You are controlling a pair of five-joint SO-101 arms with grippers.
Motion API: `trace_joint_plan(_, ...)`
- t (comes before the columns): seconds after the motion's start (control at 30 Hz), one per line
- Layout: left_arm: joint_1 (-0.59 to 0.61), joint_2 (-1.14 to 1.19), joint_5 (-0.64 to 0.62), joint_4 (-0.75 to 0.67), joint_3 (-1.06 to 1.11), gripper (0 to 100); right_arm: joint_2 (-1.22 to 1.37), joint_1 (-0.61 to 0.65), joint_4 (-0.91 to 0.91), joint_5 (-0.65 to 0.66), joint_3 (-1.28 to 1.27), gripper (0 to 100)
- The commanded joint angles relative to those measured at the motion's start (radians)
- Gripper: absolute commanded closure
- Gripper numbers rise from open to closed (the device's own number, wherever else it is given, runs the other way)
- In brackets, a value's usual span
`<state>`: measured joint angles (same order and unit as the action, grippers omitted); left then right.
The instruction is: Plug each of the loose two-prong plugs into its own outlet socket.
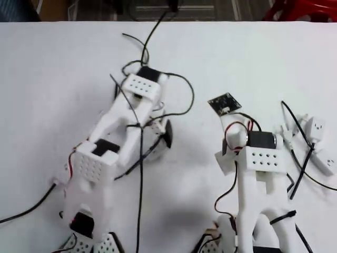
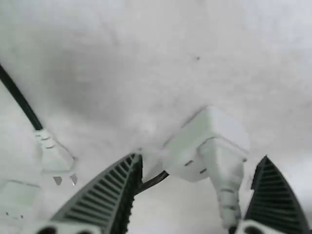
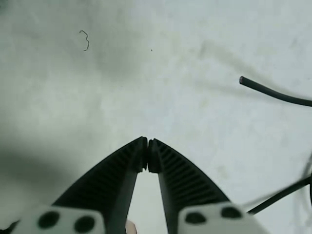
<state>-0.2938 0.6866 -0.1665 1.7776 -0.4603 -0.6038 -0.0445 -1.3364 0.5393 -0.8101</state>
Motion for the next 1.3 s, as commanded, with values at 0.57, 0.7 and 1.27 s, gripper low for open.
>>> trace_joint_plan(0.57, -0.077, 0.097, 0.247, -0.017, 0.063, 87, -0.018, -0.016, 0.012, -0.009, 0.008, 98.0)
trace_joint_plan(0.7, -0.07, 0.101, 0.245, -0.034, 0.048, 91, -0.018, -0.016, 0.012, -0.009, 0.008, 98.0)
trace_joint_plan(1.27, -0.028, 0.101, 0.239, -0.087, -0.502, 92, -0.018, -0.019, 0.007, -0.009, 0.006, 98.0)
